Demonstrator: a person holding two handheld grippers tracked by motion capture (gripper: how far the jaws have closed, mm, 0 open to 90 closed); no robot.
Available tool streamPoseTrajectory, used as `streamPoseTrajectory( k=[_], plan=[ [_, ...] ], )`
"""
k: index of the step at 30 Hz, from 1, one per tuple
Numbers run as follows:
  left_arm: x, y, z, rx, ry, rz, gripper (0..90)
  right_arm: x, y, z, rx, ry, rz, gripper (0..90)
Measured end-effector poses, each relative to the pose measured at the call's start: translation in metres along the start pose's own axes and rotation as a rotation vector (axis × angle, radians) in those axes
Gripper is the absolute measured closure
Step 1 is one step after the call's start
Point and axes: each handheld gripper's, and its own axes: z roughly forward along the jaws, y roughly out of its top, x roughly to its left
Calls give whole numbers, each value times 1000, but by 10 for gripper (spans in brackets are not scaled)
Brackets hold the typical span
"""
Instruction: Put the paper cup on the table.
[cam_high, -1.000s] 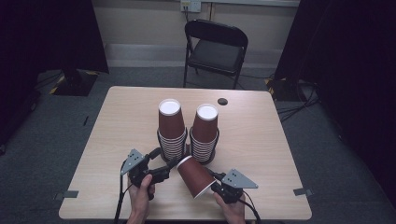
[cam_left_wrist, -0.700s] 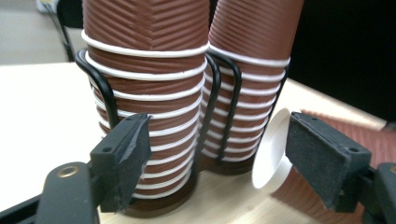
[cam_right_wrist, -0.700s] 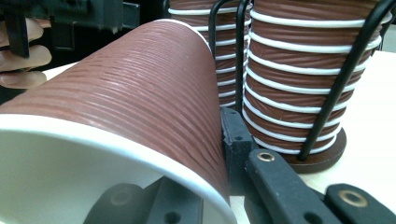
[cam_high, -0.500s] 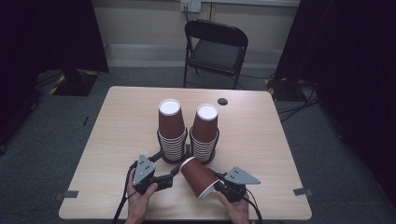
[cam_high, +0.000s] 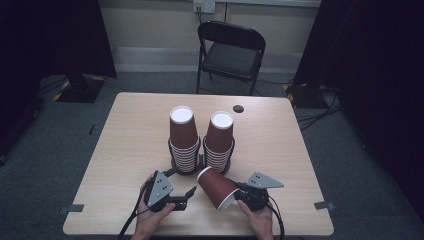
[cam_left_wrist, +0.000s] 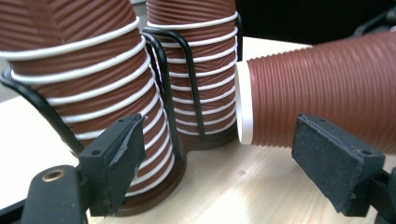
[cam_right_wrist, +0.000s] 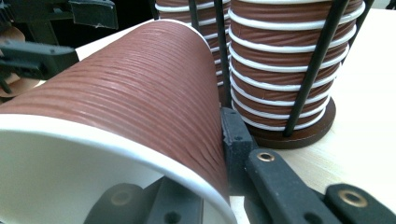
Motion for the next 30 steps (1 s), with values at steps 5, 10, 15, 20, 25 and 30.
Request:
streamPoseTrajectory(
  k=[5,10,15,20,25,30],
  plan=[
    [-7,1,0,12,-2,89,171,1,4,-1,24,19,-3,864],
    [-15,1,3,24,-3,159,163,-1,8,0,61,41,1,864],
    [-22,1,4,26,4,234,160,-2,12,1,90,60,1,864],
    [-34,-3,6,53,48,339,160,-1,17,3,125,80,10,864],
    [-43,-3,10,68,62,396,160,-1,21,5,132,83,31,864],
    [-51,-2,13,61,87,471,157,-2,26,6,143,92,40,864]
  ],
)
